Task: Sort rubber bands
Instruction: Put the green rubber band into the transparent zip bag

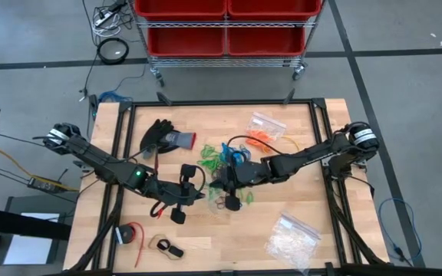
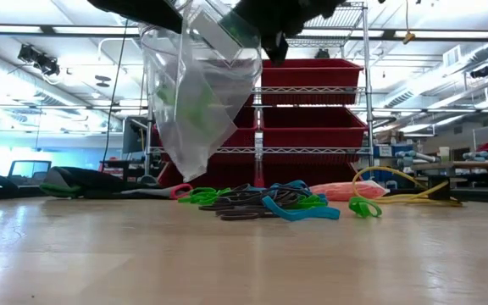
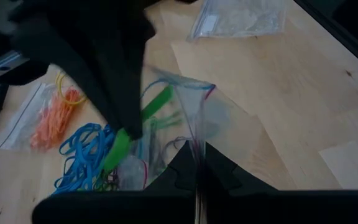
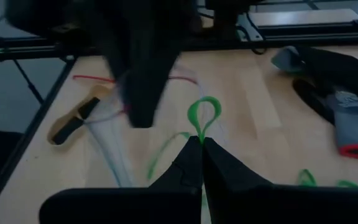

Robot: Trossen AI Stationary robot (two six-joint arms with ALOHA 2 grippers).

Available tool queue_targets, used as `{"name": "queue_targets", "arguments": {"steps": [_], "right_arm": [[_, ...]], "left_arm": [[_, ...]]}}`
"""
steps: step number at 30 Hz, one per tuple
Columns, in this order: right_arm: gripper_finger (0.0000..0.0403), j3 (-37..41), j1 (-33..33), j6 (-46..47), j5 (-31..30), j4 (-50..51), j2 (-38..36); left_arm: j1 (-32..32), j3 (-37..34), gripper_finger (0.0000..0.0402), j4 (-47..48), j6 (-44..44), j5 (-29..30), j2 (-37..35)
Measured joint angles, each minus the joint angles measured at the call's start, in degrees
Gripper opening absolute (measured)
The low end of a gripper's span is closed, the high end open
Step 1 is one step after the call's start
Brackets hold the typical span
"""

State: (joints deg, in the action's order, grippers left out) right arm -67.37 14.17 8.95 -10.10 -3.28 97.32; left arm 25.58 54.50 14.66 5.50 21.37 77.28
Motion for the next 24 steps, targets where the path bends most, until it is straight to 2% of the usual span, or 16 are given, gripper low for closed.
{"name": "queue_targets", "arguments": {"steps": [5,12,16,21,24], "right_arm": [[0.0032,-0.02,1.58,0.02,-2.26,0.93,-0.19],[0.0112,-0.02,2.47,2.17,-5.56,3.28,-0.64],[0.0147,-0.02,3.87,3.99,-10.93,6.44,-3.30],[0.0156,-0.03,8.13,7.51,-20.14,15.59,-8.12],[0.0153,-0.11,10.82,12.98,-23.39,25.35,-9.46]], "left_arm": [[0.00,0.02,0.0015,0.00,0.02,0.00,0.00],[0.00,0.00,0.0015,0.08,0.02,-0.02,0.00],[0.01,0.00,0.0015,0.18,0.02,0.00,0.00],[0.00,0.00,0.0015,0.24,0.02,0.00,0.00],[0.00,0.01,0.0015,0.25,0.02,0.00,0.00]]}}
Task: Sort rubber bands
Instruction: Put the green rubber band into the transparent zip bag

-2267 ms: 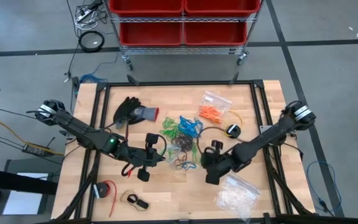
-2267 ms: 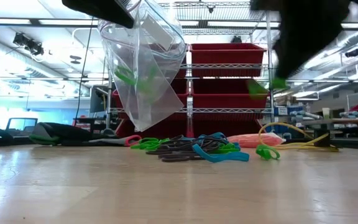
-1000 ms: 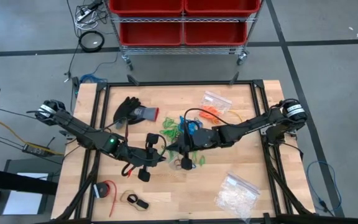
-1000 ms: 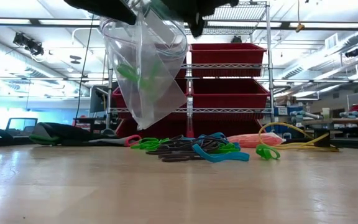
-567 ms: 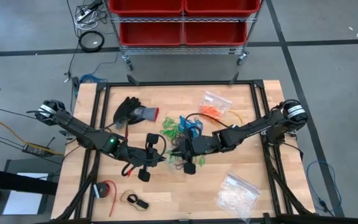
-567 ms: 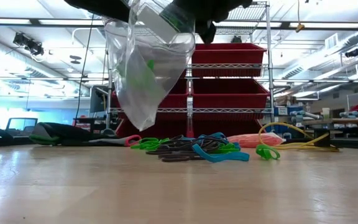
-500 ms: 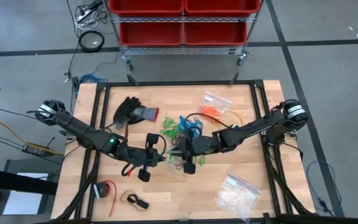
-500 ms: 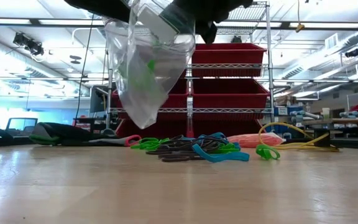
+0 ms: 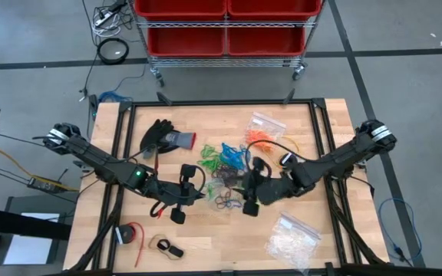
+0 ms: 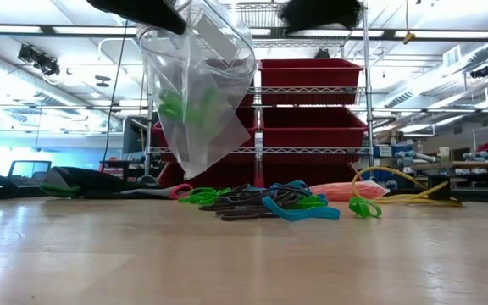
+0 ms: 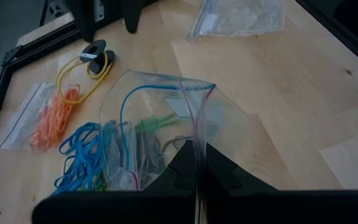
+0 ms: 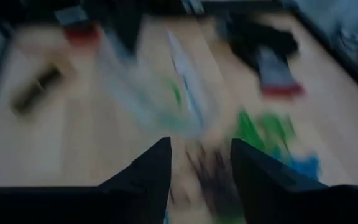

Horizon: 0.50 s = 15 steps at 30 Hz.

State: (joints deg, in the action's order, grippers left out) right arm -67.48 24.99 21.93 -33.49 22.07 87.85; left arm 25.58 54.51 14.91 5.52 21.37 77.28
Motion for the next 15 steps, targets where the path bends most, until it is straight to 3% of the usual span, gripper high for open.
{"name": "queue_targets", "arguments": {"steps": [2,5,10,15], "right_arm": [[0.0152,0.39,1.56,5.51,-1.52,6.93,0.51],[0.0151,4.11,3.20,11.97,-1.79,8.90,2.62],[0.0151,12.55,4.52,17.61,2.01,0.23,8.62],[0.0150,15.46,4.10,22.70,2.93,-1.79,14.32]], "left_arm": [[0.01,0.00,0.0015,0.03,0.00,0.00,0.00],[0.02,-0.01,0.0015,-0.04,0.00,-0.02,0.00],[0.01,0.00,0.0015,-0.24,0.00,-0.01,0.00],[0.01,-0.01,0.0015,-0.27,0.00,0.00,0.00]]}}
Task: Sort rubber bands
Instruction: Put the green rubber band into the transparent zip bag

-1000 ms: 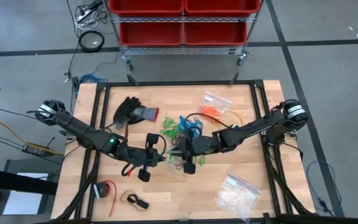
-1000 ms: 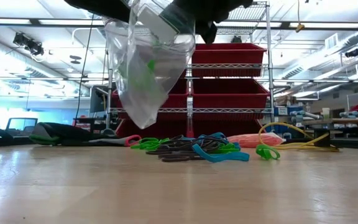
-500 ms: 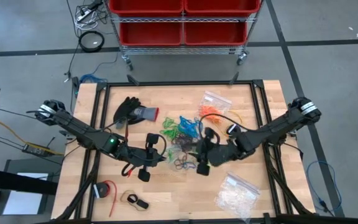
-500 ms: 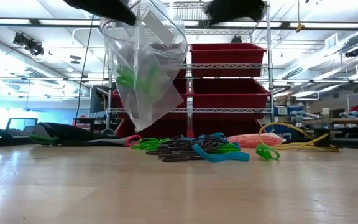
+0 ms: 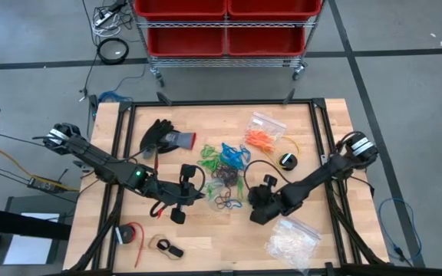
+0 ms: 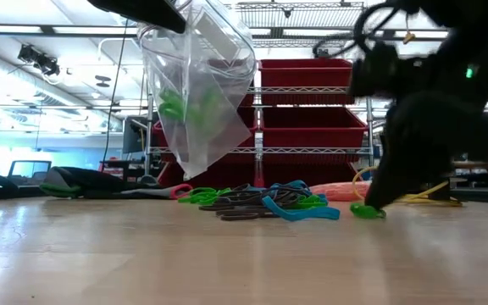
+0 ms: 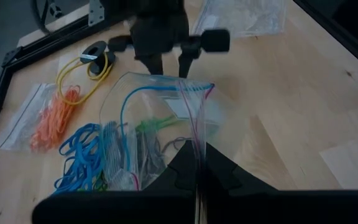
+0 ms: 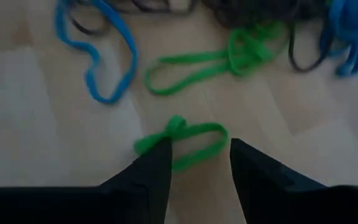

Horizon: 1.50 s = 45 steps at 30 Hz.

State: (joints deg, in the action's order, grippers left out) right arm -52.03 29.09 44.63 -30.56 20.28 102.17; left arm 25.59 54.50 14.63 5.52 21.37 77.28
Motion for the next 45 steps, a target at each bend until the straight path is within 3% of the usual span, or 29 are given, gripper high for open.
{"name": "queue_targets", "arguments": {"steps": [3,7,8,11,15,21,27,34,38,45], "right_arm": [[0.0131,-0.15,-1.48,-1.89,2.22,-4.04,1.97],[0.0026,-2.50,-2.48,-4.35,4.27,-3.69,3.35],[0.0016,-2.85,-2.46,-4.77,4.10,-3.05,3.11],[0.0003,-3.76,-2.59,-5.47,3.97,1.02,0.73],[0.0001,-8.48,-2.22,-6.39,-0.84,7.62,-4.81],[0.0000,-16.56,-2.17,-19.24,-6.49,5.22,-10.37],[0.0000,-19.81,-4.33,-25.00,-1.78,5.73,-10.47],[0.0039,-12.68,-2.85,-13.50,1.72,8.51,-10.41],[0.0084,-4.08,-1.47,-8.14,2.40,0.12,-10.37],[0.0168,10.70,-1.02,-8.55,1.61,-23.28,-10.36]], "left_arm": [[-0.01,0.00,0.0015,-0.13,0.08,0.00,0.00],[0.00,0.00,0.0015,-0.06,0.14,0.00,0.00],[0.00,0.00,0.0015,-0.07,0.13,0.00,0.00],[0.01,0.02,0.0015,0.09,0.15,0.00,0.00],[0.01,0.02,0.0015,0.07,0.15,0.00,0.00],[-0.01,0.02,0.0015,-0.01,0.17,0.00,0.00],[0.00,0.01,0.0015,-0.08,0.11,0.00,0.00],[0.01,0.00,0.0015,0.00,-0.13,0.00,0.00],[0.00,0.01,0.0015,-0.18,-0.15,0.00,0.00],[-0.01,0.00,0.0015,-0.42,-0.17,-0.02,0.00]]}}
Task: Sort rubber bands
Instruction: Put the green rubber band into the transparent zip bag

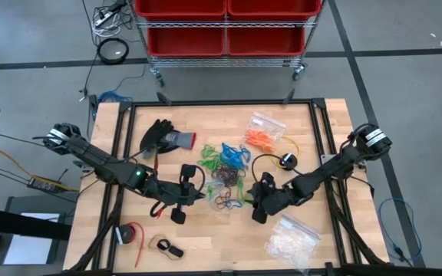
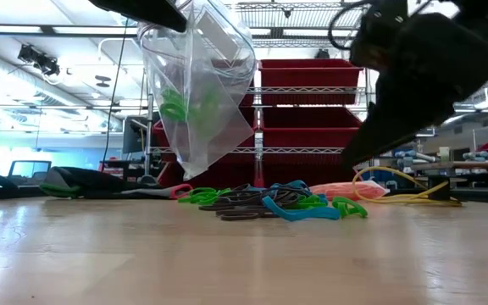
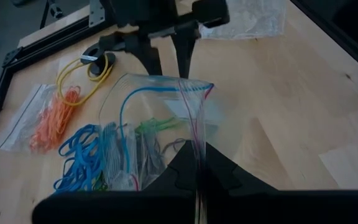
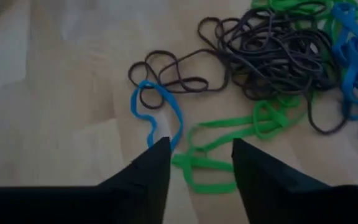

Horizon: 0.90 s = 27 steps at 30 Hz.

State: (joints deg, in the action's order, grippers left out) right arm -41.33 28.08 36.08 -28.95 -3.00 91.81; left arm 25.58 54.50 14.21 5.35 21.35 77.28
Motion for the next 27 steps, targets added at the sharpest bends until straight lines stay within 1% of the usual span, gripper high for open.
{"name": "queue_targets", "arguments": {"steps": [4,7,9,12,15,18,20,21,23,25,26,27], "right_arm": [[0.0209,4.78,0.09,-5.06,-0.19,-6.38,0.02],[0.0234,6.20,0.06,-9.48,-0.20,-11.46,0.02],[0.0245,6.62,-0.06,-10.76,-0.24,-12.13,0.58],[0.0253,6.61,-0.25,-10.69,1.20,-12.92,3.06],[0.0253,6.67,-0.35,-10.29,3.02,-15.81,7.94],[0.0246,5.29,-0.22,-9.84,-0.02,-18.72,12.58],[0.0227,3.96,-0.36,-8.05,-0.94,-17.81,14.22],[0.0208,3.48,-0.52,-7.67,-1.01,-17.63,14.60],[0.0148,3.05,-0.69,-7.49,-0.65,-17.37,14.69],[0.0065,2.91,-0.79,-7.66,0.51,-15.94,13.50],[0.0034,2.93,-0.84,-7.65,1.06,-14.94,12.70],[0.0019,2.91,-0.85,-7.27,1.41,-13.58,11.66]], "left_arm": [[0.00,0.01,0.0015,-0.58,0.19,0.01,0.00],[0.01,0.00,0.0015,-0.63,0.22,0.02,0.00],[0.02,0.00,0.0015,-0.61,0.22,0.02,0.00],[0.00,0.00,0.0015,-0.62,0.26,0.02,0.00],[0.01,0.00,0.0015,-0.67,0.28,0.01,0.00],[0.00,0.01,0.0015,-0.69,0.30,0.02,0.00],[0.01,0.01,0.0015,-0.70,0.33,0.02,0.00],[0.02,0.02,0.0015,-0.73,0.33,0.02,0.00],[0.00,0.00,0.0015,-0.69,0.37,0.02,0.00],[0.00,0.00,0.0015,-0.71,0.37,0.01,0.00],[0.00,0.00,0.0015,-0.75,0.37,0.02,0.00],[0.02,0.00,0.0015,-0.77,0.37,0.02,0.00]]}}
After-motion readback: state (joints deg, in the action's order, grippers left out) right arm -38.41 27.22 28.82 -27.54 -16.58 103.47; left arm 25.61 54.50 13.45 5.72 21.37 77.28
